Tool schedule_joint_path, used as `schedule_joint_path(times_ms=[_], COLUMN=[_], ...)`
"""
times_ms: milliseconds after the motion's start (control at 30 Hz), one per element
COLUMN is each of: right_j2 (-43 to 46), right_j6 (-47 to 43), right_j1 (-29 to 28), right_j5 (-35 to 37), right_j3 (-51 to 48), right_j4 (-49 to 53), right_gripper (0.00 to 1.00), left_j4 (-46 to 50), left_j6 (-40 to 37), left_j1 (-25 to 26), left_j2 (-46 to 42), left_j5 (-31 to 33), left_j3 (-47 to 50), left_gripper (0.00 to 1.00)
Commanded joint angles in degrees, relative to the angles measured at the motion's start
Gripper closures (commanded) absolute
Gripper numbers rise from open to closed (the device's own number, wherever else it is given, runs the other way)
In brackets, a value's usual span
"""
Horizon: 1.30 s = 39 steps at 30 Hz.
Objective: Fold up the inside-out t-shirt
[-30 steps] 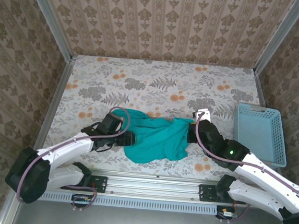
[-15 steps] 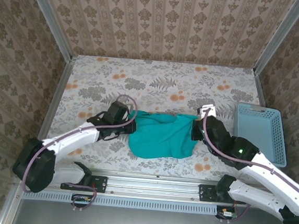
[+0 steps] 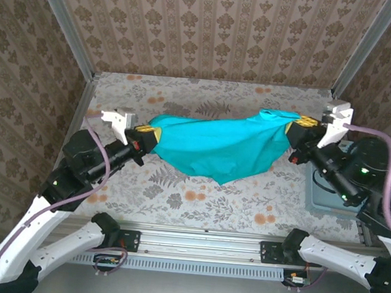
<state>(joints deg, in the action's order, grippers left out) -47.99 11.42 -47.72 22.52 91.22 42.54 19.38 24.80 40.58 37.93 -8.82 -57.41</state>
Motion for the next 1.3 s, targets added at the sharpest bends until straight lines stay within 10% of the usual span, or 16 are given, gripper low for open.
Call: schedule_joint_path(times_ms=[0,200,433,533,633,800,1267], right_j2=[-0.4,-8.3,-27.4,-38.4,-44.0,-34.4,-16.4], right_j6=[-2.0,-3.4,3.6,5.1,5.5,5.0,27.0], right_j1=[0.0,1.0,15.0,20.0,22.0,17.6,-10.4], right_j5=[-0.9,12.1,-0.8,-2.4,0.5,-5.5,-10.3], right_j3=[2.0,-2.5,-6.2,-4.9,-3.6,-17.1,-55.4], right_j4=[1.6,0.5,-1.7,-1.9,0.6,-3.7,-21.3], right_gripper=[1.0,1.0,1.0,0.59,0.41,0.33,0.27], left_j4=[3.1,11.7,17.4,17.8,20.3,18.0,-8.4], left_j6=[-2.2,-0.1,1.7,2.2,2.2,3.2,17.9], left_j1=[0.3,-0.2,-5.2,-7.6,-7.2,-1.3,17.9], left_j2=[-0.3,11.4,36.5,45.5,48.6,38.8,23.7], left_j5=[0.9,12.1,14.6,14.3,15.8,19.9,13.6], left_j3=[0.6,0.2,-6.8,-10.4,-13.1,-4.7,27.3], left_gripper=[1.0,0.99,0.89,0.6,0.41,0.27,0.31])
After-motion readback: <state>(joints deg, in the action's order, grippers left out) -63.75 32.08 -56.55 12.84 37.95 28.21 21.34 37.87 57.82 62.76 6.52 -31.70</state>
